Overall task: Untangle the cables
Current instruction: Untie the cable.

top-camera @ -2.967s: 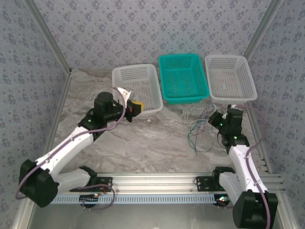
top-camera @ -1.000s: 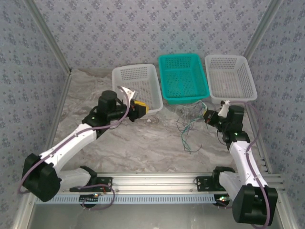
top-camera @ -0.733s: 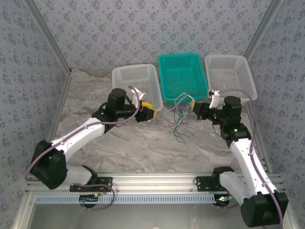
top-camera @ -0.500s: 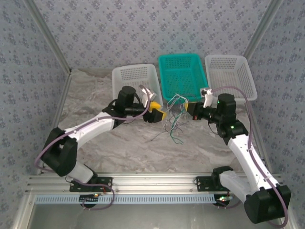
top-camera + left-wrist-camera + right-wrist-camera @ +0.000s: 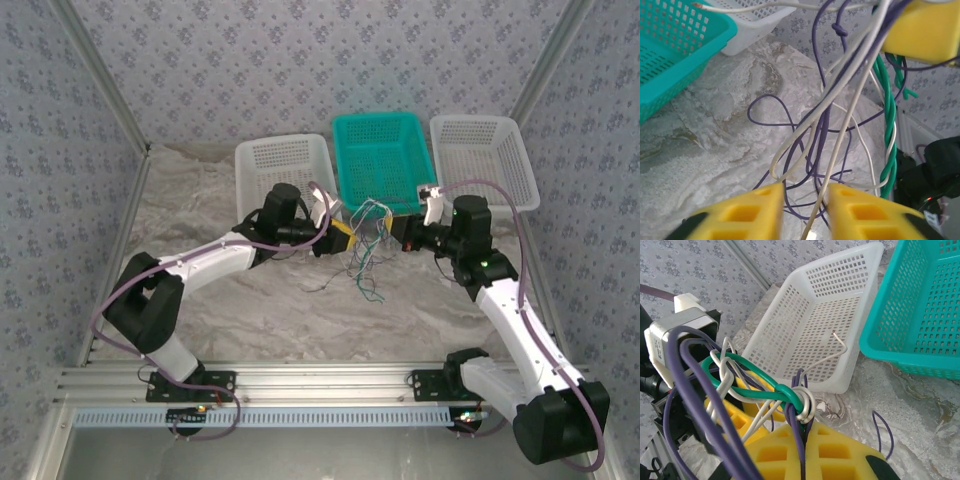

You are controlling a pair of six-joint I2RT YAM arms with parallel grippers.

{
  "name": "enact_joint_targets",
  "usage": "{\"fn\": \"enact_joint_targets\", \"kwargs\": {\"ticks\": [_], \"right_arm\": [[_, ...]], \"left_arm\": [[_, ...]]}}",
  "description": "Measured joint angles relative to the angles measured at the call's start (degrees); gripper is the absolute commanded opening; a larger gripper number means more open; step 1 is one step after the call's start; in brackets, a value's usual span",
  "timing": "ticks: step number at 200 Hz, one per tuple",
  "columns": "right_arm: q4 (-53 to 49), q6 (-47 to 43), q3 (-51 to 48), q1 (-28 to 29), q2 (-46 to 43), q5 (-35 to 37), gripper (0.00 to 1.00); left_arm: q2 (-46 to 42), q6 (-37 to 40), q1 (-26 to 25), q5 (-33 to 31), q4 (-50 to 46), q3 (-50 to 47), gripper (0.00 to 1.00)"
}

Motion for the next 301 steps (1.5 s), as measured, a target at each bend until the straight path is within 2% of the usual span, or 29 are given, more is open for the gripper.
{"fn": "enact_joint_targets", "kwargs": {"ticks": [27,62,67,80,101,110,126,142,153,171,189,198,204,210,239,261,301], "right_arm": [[0.0,0.0,0.0,0.0,0.0,1.0,0.0],[-0.4,-0.2,0.0,-0.4,0.0,1.8,0.0],[-0.4,-0.2,0.0,-0.5,0.0,1.9,0.0],[-0.4,-0.2,0.0,-0.7,0.0,1.9,0.0],[-0.4,-0.2,0.0,-0.8,0.0,1.9,0.03],[-0.4,-0.2,0.0,-0.8,0.0,1.9,0.11],[-0.4,0.1,0.0,-0.8,0.0,2.2,0.39],[-0.3,0.2,-0.2,-0.8,-0.1,2.8,0.58],[0.7,0.3,-1.4,-0.8,-0.5,3.5,0.64],[4.2,1.6,-5.9,0.3,-1.6,4.6,0.67],[9.3,3.1,-12.5,3.2,-1.8,6.6,0.74],[11.5,3.0,-15.7,4.9,-1.7,8.3,0.86],[12.6,3.1,-17.7,6.0,-1.7,9.9,0.9],[13.9,3.1,-19.5,7.2,-1.7,11.9,0.99],[20.9,2.5,-24.5,11.7,0.1,20.5,1.0],[27.5,1.1,-24.8,14.4,5.0,25.3,0.99],[37.4,0.0,-23.1,15.7,20.3,27.0,0.89]], "left_arm": [[0.0,0.2,0.0,-0.5,-0.2,-0.2,0.13],[0.0,0.9,0.0,-1.1,-1.5,-0.5,0.14],[0.0,1.0,0.1,-1.2,-1.6,-0.7,0.12],[0.0,0.9,0.1,-1.3,-1.7,-1.2,0.0],[0.0,1.3,0.1,-1.4,-1.8,-1.8,0.0],[0.0,1.3,0.1,-1.4,-1.8,-1.9,0.0],[0.0,0.7,0.3,-1.4,-1.2,-1.9,0.0],[-0.5,-0.2,0.5,-1.4,-0.8,-2.1,0.0],[-1.1,-0.9,0.6,-1.4,-0.9,-2.1,0.0],[-3.0,-1.8,0.7,-1.3,-0.7,-2.1,0.0],[-4.7,-2.9,0.7,-1.1,0.5,-2.1,0.0],[-5.3,-3.2,0.7,-0.9,0.8,-2.1,0.0],[-5.6,-3.5,0.7,-0.9,0.9,-2.1,0.0],[-5.8,-3.8,0.7,-0.9,0.9,-2.1,0.0],[-6.4,-4.5,0.4,-0.9,0.9,-2.1,0.0],[-7.2,-4.7,0.0,-0.9,0.9,-2.1,0.0],[-9.6,-5.0,-0.3,-0.7,0.8,-2.1,0.0]]}}
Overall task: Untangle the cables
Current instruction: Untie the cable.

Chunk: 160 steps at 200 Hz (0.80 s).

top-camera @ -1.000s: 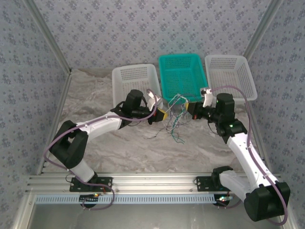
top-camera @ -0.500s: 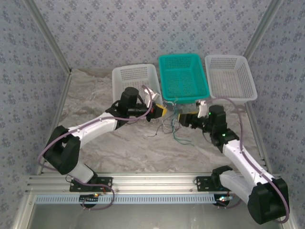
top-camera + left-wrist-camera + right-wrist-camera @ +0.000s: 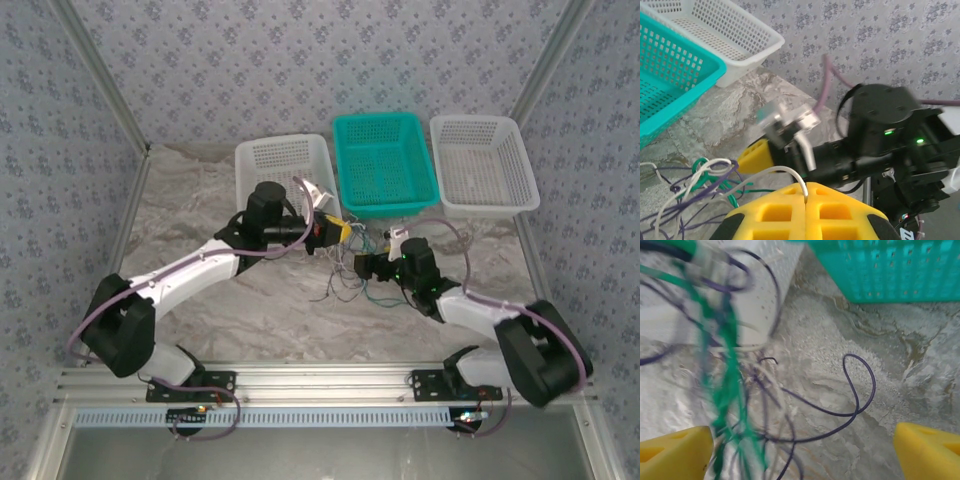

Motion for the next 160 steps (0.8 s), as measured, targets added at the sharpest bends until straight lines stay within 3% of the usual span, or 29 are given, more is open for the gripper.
{"fn": "enact_joint_targets", "kwargs": {"ticks": [19,44,54,89,128,160], "right_arm": [[3.1,0.4,2.3,0.5,6.1,-0.1,0.77],[6.3,1.4,4.9,1.0,10.9,0.4,0.46],[7.3,1.7,5.0,1.1,11.6,1.5,0.4],[11.8,4.2,3.2,1.3,11.2,4.0,0.0],[10.9,5.0,2.9,0.1,9.4,4.6,0.0],[3.9,8.2,1.4,-5.0,9.3,8.2,0.0]], "left_arm": [[-1.1,0.0,-0.1,0.0,-0.6,0.0,0.0],[-3.6,0.1,-0.1,-0.7,-1.9,0.0,0.0],[-5.1,0.2,0.0,-1.5,-2.8,0.0,0.0],[-12.3,-0.1,2.2,-9.5,-11.3,0.0,0.0],[-20.2,-3.8,13.1,-16.3,-20.8,0.6,0.0],[-26.5,-5.2,22.7,-20.3,-24.0,6.1,0.0]]}}
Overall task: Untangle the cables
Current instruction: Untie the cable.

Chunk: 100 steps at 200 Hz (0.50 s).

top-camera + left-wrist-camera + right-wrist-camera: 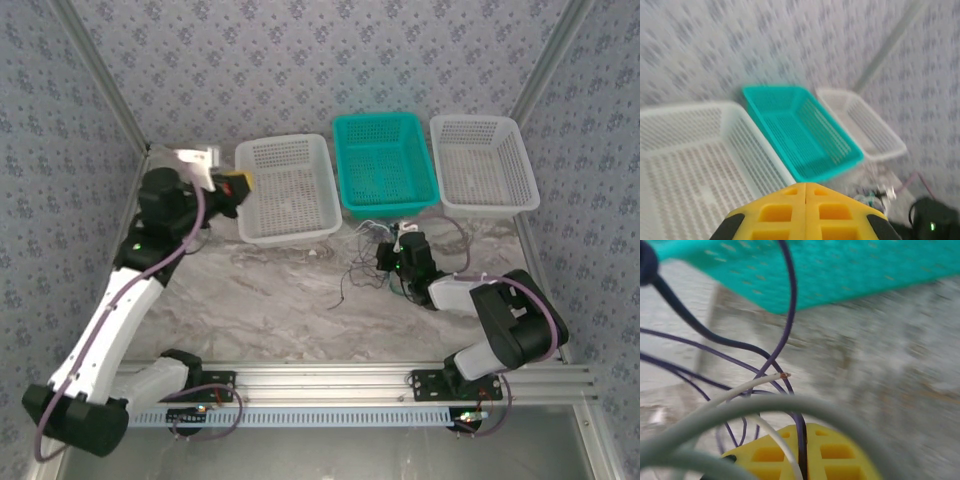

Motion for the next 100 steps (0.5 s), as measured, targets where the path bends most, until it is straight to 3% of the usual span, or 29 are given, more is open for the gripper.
{"fn": "enact_joint_targets", "kwargs": {"ticks": [35,55,81,100], "right_arm": [[-3.4,1.6,-1.9,-2.8,-1.2,0.8,0.0],[-3.7,0.7,-2.1,-2.7,-2.8,-1.3,0.0],[-5.0,-0.7,-1.9,-2.4,-5.5,-3.8,0.0],[-6.7,-1.5,-1.1,-2.4,-7.4,-5.9,0.0]], "left_arm": [[-3.0,0.0,5.1,0.7,-2.7,3.5,0.0],[-1.0,0.4,4.5,8.0,-1.1,3.6,0.0],[4.2,6.4,-6.0,12.7,1.8,0.4,0.34],[9.2,10.8,-14.6,13.8,2.3,-3.5,0.47]]}}
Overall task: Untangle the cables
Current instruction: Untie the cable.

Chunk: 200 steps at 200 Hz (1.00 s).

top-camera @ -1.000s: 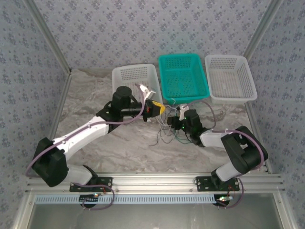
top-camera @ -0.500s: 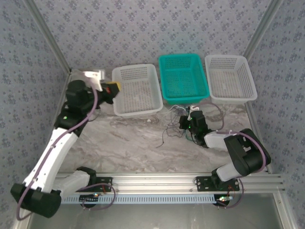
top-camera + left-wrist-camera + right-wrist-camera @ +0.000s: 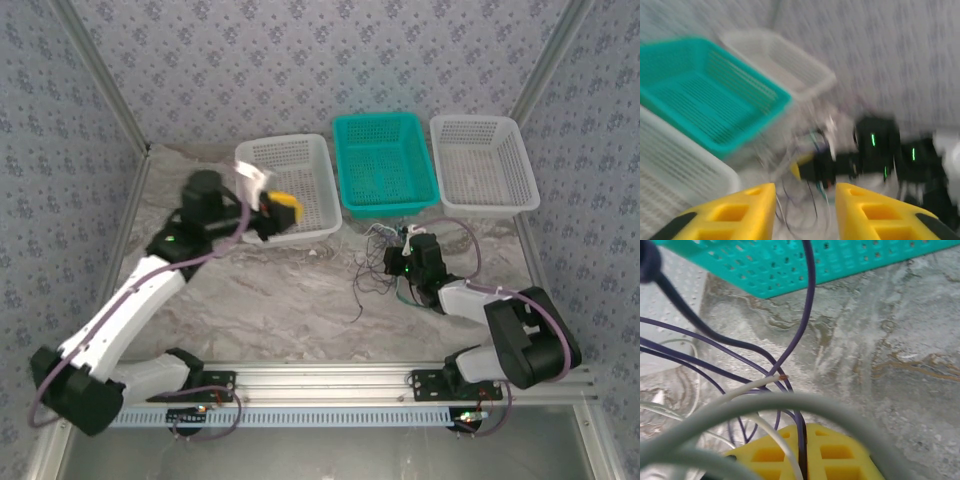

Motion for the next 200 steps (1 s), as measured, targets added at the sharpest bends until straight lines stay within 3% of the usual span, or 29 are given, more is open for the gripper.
{"fn": "enact_joint_targets", "kwargs": {"ticks": [24,72,108,129,164,200], "right_arm": [[-1.9,-1.1,1.5,0.1,-2.5,-4.3,0.0],[-8.7,-3.4,6.9,1.4,-7.3,-11.1,0.0],[-11.4,-4.3,8.1,2.4,-9.8,-13.3,0.0],[-12.6,-4.9,8.3,2.9,-9.8,-14.2,0.0],[-13.8,-5.6,8.4,3.1,-9.8,-15.0,0.0],[-13.9,-5.6,8.4,3.1,-9.7,-15.0,0.0]], "left_arm": [[6.0,3.1,-4.2,0.7,4.0,-4.4,0.55],[18.2,7.8,-6.2,2.9,11.3,-5.7,0.63],[24.1,7.2,-6.2,4.5,18.0,-5.7,0.62],[24.3,6.0,-6.2,5.4,22.2,-5.4,0.52],[24.3,4.7,-6.2,8.6,26.0,-2.2,0.51],[24.3,4.3,-6.2,9.6,27.1,-0.9,0.27]]}}
